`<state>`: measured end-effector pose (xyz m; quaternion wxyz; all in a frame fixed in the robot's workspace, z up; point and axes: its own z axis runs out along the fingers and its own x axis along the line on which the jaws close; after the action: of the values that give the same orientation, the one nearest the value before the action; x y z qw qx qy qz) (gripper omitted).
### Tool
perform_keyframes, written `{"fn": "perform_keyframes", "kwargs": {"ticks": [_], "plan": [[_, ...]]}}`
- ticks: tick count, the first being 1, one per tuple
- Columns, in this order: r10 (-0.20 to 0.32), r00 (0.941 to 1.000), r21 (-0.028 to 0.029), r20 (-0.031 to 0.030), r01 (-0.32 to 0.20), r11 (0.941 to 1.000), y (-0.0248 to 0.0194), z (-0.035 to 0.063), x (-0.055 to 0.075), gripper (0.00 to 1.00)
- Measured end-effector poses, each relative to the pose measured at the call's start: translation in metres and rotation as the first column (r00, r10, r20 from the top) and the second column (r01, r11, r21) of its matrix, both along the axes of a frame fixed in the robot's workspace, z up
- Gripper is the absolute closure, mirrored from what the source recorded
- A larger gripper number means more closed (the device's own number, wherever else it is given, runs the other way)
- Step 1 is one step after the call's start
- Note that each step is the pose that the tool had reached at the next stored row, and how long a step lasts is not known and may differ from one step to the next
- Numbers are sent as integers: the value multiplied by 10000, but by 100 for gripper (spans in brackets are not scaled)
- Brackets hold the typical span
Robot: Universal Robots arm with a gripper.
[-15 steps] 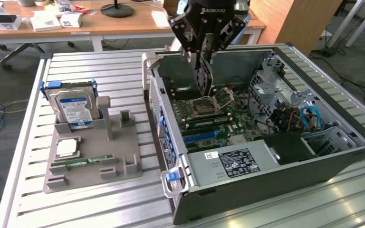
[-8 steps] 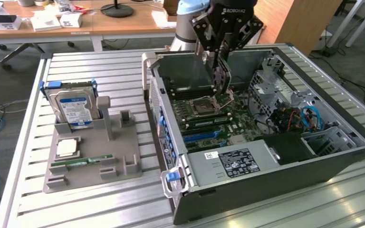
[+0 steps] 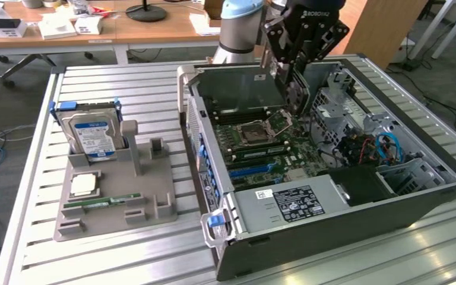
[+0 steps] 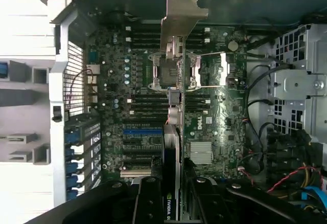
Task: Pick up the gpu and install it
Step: 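Pick up the gpu and move the gpu toward the slot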
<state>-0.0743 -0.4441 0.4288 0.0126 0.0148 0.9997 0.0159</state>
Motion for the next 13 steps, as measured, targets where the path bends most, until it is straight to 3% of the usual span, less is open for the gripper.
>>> {"fn": "perform_keyframes", "kwargs": {"ticks": [13], "plan": [[1,10000,0,0,-1,10000,0,0,554,74]]}}
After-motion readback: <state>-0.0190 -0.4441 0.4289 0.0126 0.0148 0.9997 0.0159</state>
